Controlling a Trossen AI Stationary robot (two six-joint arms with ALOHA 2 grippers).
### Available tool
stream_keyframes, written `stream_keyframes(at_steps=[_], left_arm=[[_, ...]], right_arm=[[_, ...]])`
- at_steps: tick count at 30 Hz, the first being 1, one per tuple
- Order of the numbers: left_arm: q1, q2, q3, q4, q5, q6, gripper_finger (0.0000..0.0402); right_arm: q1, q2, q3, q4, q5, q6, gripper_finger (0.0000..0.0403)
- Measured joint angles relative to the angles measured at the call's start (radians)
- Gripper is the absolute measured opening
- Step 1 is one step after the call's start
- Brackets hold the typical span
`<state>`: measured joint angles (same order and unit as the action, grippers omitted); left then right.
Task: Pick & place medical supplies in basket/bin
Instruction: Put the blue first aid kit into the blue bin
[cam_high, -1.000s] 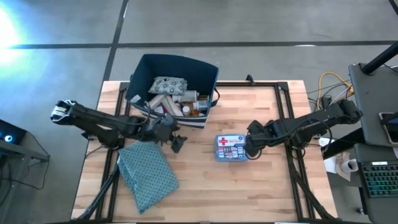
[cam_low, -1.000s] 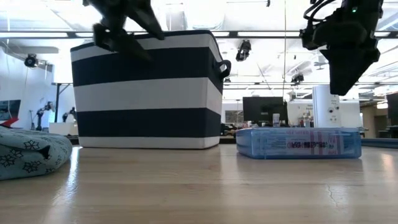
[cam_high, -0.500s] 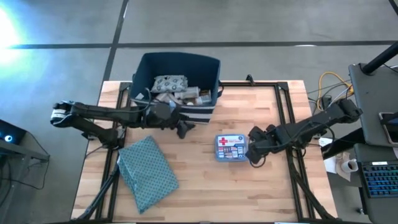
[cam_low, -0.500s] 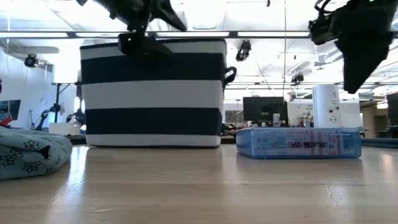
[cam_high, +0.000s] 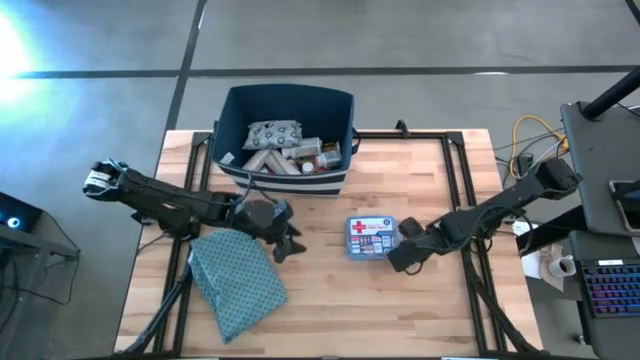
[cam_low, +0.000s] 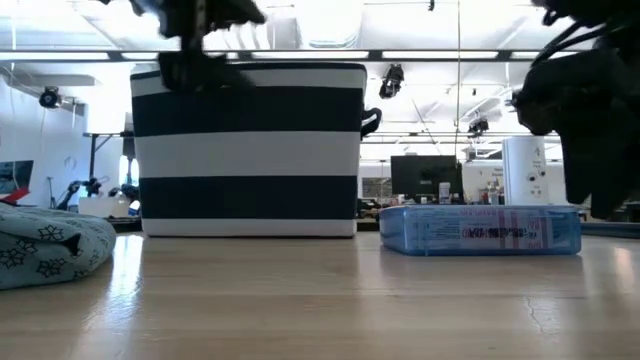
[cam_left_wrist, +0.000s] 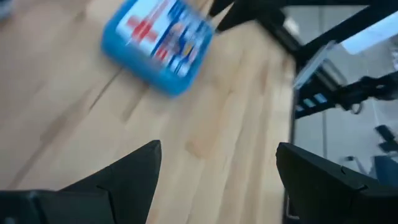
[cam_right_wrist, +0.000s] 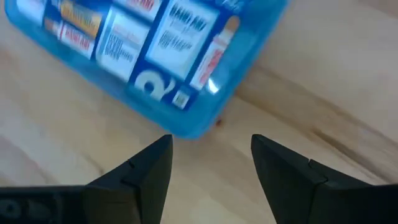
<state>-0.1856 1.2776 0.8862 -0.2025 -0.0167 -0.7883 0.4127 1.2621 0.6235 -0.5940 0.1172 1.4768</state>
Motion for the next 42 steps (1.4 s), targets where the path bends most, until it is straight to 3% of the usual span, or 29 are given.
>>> stream_keyframes(at_steps=[6,13,17,22,28,33,38,42], left_arm=[[-0.004,0.039,-0.099,0.012,-0.071,-0.188,0.0296],[0.001,0.177,-0.155,0.249,-0.068,-0.295,0.0296],[0.004,0.271,-0.096,0.274,-0.068,-0.285,0.0296],[0.018,0.384,0.027,0.268,-0.069,-0.205,0.0296],[0.03,0.519,0.2,0.236,-0.06,-0.086,0.0296],[0.042,0.55,0.27,0.147,-0.034,-0.054,0.0296],[0.06,0.537,0.27,0.046,-0.047,-0.055,0.0296],[0.064,0.536,0.263,0.06,-0.044,-0.07,0.0296]], right_arm=[[0.022,-0.015,-0.003,0.01,0.142,0.121,0.021],[0.021,-0.053,-0.052,0.006,0.276,0.223,0.0241],[0.022,-0.053,-0.111,0.035,0.288,0.312,0.0275],[0.02,-0.058,-0.202,0.278,0.313,0.296,0.0302],[0.014,-0.047,-0.315,0.558,0.314,0.273,0.0309],[0.012,-0.056,-0.378,0.708,0.339,0.243,0.0306],[0.012,-0.062,-0.368,0.716,0.431,0.213,0.0309],[-0.019,-0.061,-0.362,0.671,0.462,0.191,0.0307]])
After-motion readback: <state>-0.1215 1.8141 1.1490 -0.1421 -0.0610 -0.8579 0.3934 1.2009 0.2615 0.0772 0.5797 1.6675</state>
